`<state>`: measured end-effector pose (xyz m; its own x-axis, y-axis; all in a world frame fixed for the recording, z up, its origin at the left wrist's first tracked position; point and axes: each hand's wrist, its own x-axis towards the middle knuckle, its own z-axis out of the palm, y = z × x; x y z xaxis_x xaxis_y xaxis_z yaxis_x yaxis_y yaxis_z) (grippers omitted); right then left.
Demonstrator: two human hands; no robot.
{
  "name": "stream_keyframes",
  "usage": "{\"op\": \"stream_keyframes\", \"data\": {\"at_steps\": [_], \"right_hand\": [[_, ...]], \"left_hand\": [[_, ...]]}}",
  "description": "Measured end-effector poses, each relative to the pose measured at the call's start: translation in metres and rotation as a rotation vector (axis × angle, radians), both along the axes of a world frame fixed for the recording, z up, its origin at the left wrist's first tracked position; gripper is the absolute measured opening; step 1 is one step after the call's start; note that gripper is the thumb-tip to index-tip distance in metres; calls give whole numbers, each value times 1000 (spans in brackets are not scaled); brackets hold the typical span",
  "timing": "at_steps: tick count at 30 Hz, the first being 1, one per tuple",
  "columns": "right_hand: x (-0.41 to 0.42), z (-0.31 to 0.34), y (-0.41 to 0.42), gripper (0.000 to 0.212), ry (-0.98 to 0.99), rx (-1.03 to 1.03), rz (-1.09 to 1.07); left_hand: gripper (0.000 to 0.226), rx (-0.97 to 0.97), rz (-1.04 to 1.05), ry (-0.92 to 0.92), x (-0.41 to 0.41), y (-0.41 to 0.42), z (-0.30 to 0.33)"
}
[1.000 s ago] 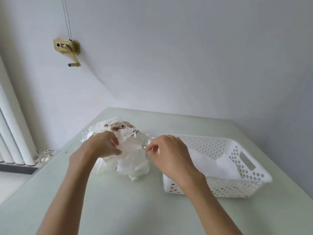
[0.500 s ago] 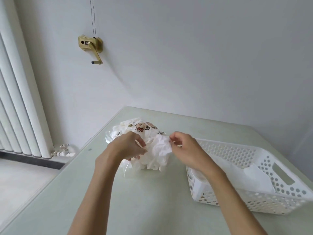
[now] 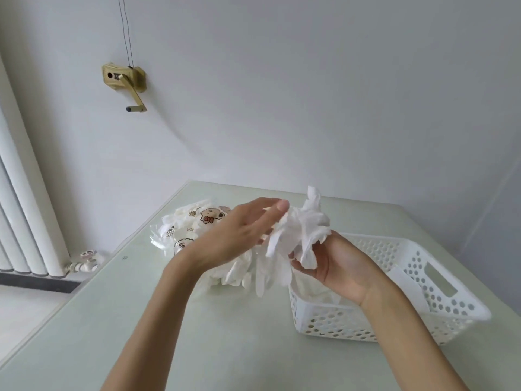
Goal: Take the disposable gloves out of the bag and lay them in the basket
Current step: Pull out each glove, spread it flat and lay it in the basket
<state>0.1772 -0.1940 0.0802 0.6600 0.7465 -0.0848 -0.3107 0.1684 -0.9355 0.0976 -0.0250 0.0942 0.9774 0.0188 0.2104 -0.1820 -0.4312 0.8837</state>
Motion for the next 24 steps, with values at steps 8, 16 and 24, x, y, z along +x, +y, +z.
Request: {"op": "stream_keyframes", "data": {"at_steps": [8, 16, 24], "right_hand": [[13, 10, -34, 78, -204, -374, -31], [18, 5, -40, 15, -543, -210, -549], [28, 24, -81, 35, -430, -50, -227]], "left_hand": [[8, 146, 381, -227, 31, -22, -23], [18, -40, 0, 8, 22, -28, -13], [38, -86, 167, 12, 31, -16, -24]]}}
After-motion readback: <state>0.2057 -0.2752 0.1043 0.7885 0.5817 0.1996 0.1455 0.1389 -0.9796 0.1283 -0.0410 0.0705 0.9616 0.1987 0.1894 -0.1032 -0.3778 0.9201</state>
